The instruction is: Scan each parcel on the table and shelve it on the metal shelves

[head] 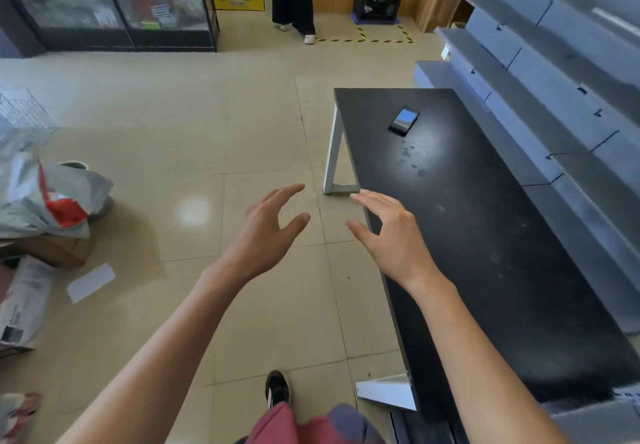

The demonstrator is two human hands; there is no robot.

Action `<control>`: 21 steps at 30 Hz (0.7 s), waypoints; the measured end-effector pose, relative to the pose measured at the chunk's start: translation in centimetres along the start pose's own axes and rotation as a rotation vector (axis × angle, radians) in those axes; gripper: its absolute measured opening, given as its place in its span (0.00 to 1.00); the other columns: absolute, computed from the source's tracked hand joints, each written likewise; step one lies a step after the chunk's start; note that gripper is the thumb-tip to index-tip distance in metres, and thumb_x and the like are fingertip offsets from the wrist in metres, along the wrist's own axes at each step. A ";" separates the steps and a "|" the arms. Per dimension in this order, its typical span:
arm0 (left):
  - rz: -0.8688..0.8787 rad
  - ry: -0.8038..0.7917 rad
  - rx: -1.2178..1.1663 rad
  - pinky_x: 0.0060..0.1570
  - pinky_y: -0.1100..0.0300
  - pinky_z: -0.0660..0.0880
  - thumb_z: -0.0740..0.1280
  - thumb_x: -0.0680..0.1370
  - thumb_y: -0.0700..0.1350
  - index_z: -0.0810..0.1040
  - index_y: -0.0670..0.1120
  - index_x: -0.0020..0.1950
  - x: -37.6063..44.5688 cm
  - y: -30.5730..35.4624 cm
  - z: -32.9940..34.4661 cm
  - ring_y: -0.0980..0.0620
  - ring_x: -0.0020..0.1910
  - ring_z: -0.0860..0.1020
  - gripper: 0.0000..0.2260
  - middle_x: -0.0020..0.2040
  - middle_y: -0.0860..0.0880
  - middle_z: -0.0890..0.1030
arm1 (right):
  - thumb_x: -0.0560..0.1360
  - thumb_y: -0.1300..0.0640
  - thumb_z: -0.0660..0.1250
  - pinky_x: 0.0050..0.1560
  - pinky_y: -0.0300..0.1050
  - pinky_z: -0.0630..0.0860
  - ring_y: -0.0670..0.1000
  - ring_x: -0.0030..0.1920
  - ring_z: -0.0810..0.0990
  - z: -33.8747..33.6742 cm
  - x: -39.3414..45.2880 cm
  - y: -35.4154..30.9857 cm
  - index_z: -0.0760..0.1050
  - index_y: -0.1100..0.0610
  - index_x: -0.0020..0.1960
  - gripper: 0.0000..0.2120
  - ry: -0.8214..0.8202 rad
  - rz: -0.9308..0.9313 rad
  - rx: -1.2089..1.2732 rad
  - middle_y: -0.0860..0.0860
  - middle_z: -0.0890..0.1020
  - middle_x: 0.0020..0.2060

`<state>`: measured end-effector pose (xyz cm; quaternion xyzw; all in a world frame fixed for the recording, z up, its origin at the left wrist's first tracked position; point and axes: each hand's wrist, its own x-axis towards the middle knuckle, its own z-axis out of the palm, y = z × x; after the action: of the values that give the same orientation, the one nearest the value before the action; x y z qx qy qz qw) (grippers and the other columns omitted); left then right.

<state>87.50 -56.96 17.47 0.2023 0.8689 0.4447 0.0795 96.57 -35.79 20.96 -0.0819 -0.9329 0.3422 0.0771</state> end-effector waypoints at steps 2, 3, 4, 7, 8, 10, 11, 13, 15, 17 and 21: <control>0.004 -0.021 0.007 0.70 0.43 0.70 0.66 0.82 0.55 0.69 0.61 0.76 2.3 -0.4 -0.8 0.51 0.74 0.68 0.22 0.73 0.60 0.72 | 0.80 0.53 0.70 0.72 0.35 0.58 0.45 0.75 0.67 0.1 2.2 -0.2 0.73 0.52 0.74 0.23 0.019 0.018 0.020 0.47 0.75 0.72; 0.004 -0.031 0.008 0.70 0.43 0.70 0.66 0.82 0.55 0.69 0.61 0.76 3.4 -0.5 -1.1 0.52 0.74 0.68 0.22 0.73 0.60 0.72 | 0.80 0.53 0.71 0.72 0.35 0.59 0.45 0.74 0.67 0.2 3.2 -0.3 0.73 0.52 0.74 0.23 0.026 0.027 0.027 0.46 0.75 0.71; 0.007 -0.039 0.010 0.70 0.43 0.70 0.66 0.82 0.56 0.68 0.61 0.76 4.5 -0.7 -1.3 0.52 0.74 0.68 0.22 0.73 0.61 0.72 | 0.80 0.53 0.71 0.72 0.36 0.60 0.44 0.74 0.68 0.2 4.3 -0.2 0.73 0.52 0.74 0.23 0.032 0.035 0.031 0.46 0.76 0.70; 0.012 -0.064 0.012 0.70 0.44 0.71 0.66 0.81 0.55 0.69 0.61 0.76 7.8 -1.1 -1.4 0.51 0.74 0.68 0.22 0.73 0.60 0.72 | 0.79 0.54 0.71 0.73 0.38 0.61 0.45 0.74 0.68 0.4 7.3 0.3 0.73 0.52 0.74 0.23 0.035 0.058 0.031 0.46 0.76 0.71; 0.012 -0.072 0.013 0.70 0.43 0.71 0.66 0.81 0.55 0.69 0.60 0.76 9.0 -1.2 -1.3 0.51 0.74 0.68 0.22 0.73 0.60 0.72 | 0.79 0.53 0.71 0.73 0.37 0.61 0.45 0.74 0.67 0.5 8.3 0.7 0.73 0.52 0.74 0.24 0.034 0.066 0.026 0.47 0.75 0.71; 0.015 -0.085 0.018 0.70 0.43 0.70 0.66 0.81 0.54 0.69 0.60 0.76 11.5 -1.6 -1.0 0.50 0.74 0.68 0.22 0.73 0.59 0.72 | 0.79 0.53 0.71 0.73 0.38 0.61 0.46 0.75 0.67 0.7 10.4 1.6 0.73 0.52 0.74 0.24 0.038 0.085 0.024 0.47 0.75 0.71; 0.015 -0.091 0.022 0.70 0.43 0.70 0.66 0.82 0.54 0.69 0.60 0.76 12.7 -1.7 -0.8 0.51 0.73 0.68 0.22 0.73 0.59 0.72 | 0.80 0.53 0.71 0.74 0.39 0.61 0.46 0.75 0.67 0.8 11.6 2.2 0.72 0.52 0.75 0.24 0.037 0.095 0.028 0.48 0.75 0.72; 0.020 -0.102 0.031 0.71 0.44 0.70 0.66 0.82 0.54 0.69 0.60 0.76 15.2 -1.9 -0.4 0.51 0.73 0.69 0.22 0.73 0.59 0.72 | 0.80 0.52 0.71 0.74 0.39 0.61 0.46 0.75 0.67 1.1 14.0 3.3 0.72 0.52 0.75 0.24 0.030 0.107 0.034 0.47 0.74 0.72; 0.026 -0.118 0.049 0.71 0.44 0.70 0.67 0.82 0.53 0.69 0.59 0.76 17.9 -2.0 0.0 0.51 0.73 0.69 0.22 0.73 0.59 0.72 | 0.80 0.52 0.70 0.73 0.39 0.60 0.46 0.75 0.66 1.3 16.5 4.5 0.71 0.51 0.75 0.25 0.021 0.118 0.036 0.47 0.74 0.73; 0.028 -0.148 0.077 0.71 0.44 0.70 0.67 0.82 0.53 0.70 0.58 0.76 20.7 -1.9 0.1 0.51 0.73 0.69 0.22 0.73 0.58 0.73 | 0.80 0.51 0.70 0.71 0.38 0.59 0.46 0.75 0.66 1.2 19.2 5.8 0.71 0.50 0.75 0.25 0.024 0.133 0.051 0.47 0.73 0.73; 0.046 -0.177 0.146 0.70 0.44 0.70 0.67 0.82 0.53 0.70 0.57 0.76 26.7 -1.8 -0.6 0.53 0.72 0.70 0.22 0.73 0.57 0.74 | 0.80 0.52 0.70 0.70 0.36 0.57 0.46 0.75 0.66 0.1 24.3 8.1 0.71 0.51 0.75 0.25 0.054 0.160 0.078 0.48 0.73 0.73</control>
<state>62.59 -47.03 17.48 0.2661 0.8837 0.3622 0.1304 73.63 -24.77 17.74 -0.1621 -0.9069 0.3812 0.0777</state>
